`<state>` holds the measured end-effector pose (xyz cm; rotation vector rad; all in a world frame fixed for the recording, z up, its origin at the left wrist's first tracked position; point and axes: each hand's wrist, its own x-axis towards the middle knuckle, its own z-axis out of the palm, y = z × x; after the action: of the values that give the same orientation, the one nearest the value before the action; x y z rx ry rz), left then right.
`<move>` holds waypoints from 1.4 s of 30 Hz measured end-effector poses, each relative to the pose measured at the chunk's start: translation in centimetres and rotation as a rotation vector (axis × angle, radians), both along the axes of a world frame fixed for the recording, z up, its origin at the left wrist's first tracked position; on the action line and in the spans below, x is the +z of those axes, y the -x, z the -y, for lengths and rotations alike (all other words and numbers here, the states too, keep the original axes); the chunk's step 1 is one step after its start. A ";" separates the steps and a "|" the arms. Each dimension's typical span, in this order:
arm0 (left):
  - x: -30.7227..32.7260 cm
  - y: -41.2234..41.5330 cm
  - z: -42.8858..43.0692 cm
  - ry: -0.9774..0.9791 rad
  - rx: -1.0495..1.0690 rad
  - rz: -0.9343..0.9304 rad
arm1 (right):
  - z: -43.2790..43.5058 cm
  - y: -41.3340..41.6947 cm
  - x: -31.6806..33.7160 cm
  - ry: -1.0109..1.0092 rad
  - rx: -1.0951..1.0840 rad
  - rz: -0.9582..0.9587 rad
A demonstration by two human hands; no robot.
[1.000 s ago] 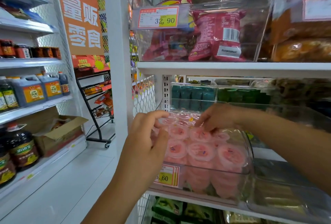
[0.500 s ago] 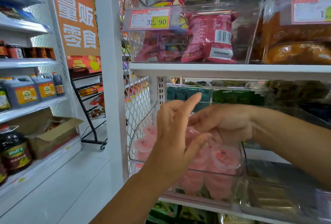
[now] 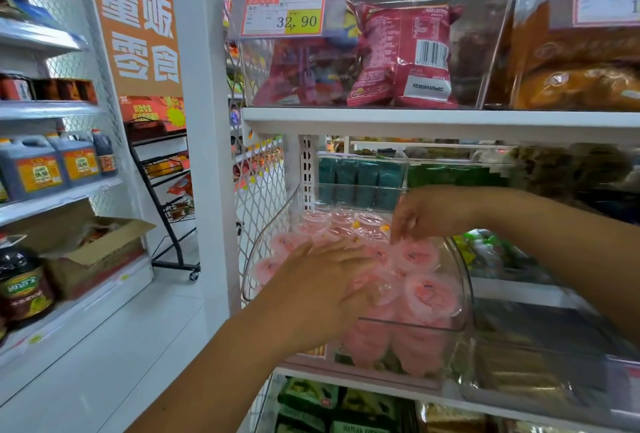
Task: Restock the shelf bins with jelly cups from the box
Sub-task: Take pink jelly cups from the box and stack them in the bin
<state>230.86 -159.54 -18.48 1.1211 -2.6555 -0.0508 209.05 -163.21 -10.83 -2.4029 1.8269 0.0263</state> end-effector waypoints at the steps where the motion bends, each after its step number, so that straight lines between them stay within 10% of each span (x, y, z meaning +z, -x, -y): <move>1: 0.0 0.0 0.0 -0.005 0.007 0.007 | 0.0 -0.1 -0.2 -0.017 0.007 -0.012; 10: 0.3 -0.1 -0.7 0.034 0.024 -0.037 | -2.1 0.2 -0.2 0.110 0.026 0.099; 15: -0.3 0.2 -3.7 0.274 -0.117 -0.370 | -8.6 0.9 0.3 0.409 0.017 0.398; 19: -3.7 1.5 -7.4 0.397 -0.313 -0.550 | -16.0 1.8 -2.0 0.155 -0.004 0.700; 29: -28.3 6.2 -14.7 -0.530 -0.252 -0.026 | -24.8 7.7 -28.0 -0.886 -0.373 0.789; 37: -46.4 3.8 -17.5 -0.981 0.110 0.043 | -31.3 8.8 -49.3 -0.657 -1.123 1.295; 42: -50.7 2.3 -17.4 -1.106 0.199 0.127 | -30.9 9.2 -59.5 -0.588 -1.148 0.865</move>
<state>228.58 -142.10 -69.19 1.6685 -2.5475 -1.5913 199.85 -132.33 -70.30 -0.5842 1.9780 -0.4250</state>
